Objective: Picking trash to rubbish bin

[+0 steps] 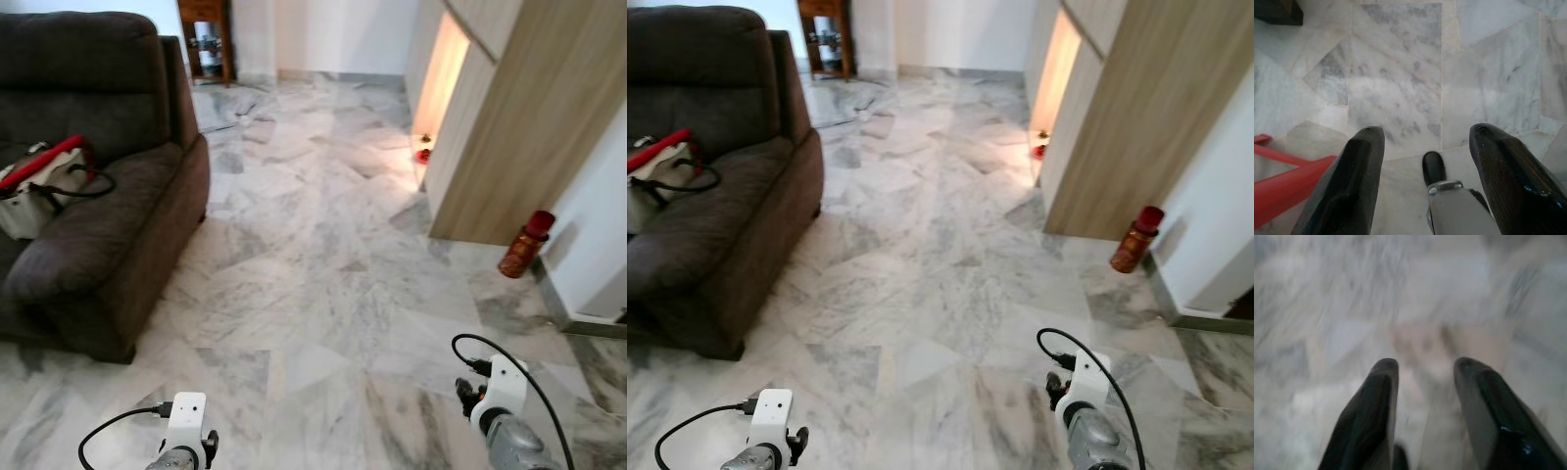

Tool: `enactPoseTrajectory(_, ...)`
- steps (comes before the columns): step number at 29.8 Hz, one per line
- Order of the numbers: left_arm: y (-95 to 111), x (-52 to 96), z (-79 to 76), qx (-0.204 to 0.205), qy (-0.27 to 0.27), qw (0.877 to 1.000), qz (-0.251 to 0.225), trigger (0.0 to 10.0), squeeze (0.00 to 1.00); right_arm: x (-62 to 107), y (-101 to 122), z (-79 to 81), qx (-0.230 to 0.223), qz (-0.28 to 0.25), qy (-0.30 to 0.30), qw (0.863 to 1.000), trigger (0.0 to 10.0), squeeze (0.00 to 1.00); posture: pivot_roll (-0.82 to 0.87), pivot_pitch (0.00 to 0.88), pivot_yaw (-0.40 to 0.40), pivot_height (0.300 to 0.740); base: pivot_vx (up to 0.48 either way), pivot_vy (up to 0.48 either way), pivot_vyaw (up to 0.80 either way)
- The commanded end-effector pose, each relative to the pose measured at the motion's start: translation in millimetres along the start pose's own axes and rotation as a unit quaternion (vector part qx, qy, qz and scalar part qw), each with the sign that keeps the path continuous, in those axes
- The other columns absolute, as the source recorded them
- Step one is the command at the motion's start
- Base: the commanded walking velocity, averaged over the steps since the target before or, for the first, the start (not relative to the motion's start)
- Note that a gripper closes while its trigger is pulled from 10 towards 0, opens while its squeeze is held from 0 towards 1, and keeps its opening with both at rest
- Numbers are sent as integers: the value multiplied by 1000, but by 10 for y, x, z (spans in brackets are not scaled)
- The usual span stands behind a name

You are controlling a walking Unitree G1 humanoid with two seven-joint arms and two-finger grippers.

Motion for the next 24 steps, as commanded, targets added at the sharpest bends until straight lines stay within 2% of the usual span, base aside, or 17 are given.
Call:
enactPoseTrajectory(1,-70,9,40,-8,2,1000,17,10000,0,1,-32,7,-8,7,0,1000,10000,0,-45,0,-33,740,0,0,0)
enactPoseTrajectory(15,63,-14,88,-20,11,1000,3,10000,0,-7,-31,51,-47,5,-4,999,10000,0,-46,0,10,740,0,0,0)
enactPoseTrajectory(19,129,-20,136,-27,23,999,-7,10000,0,-10,-21,71,-44,0,-6,999,10000,0,-44,0,22,740,0,0,0)
enactPoseTrajectory(24,184,-26,162,-11,28,999,-14,10000,0,-5,-103,134,-55,15,7,998,10000,0,-33,0,17,740,0,0,0)
Point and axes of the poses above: a point about 5 cm out from each wrist's last joint towards the gripper, its own x axis pointing back from the gripper into the wrist, its own y axis along the axis of the wrist's last joint, z = x × y, the point moved 4 cm from there along -x, pointing out of the wrist towards the gripper, and after that the axes turned 5 degrees about x, right-handed, at the moved point
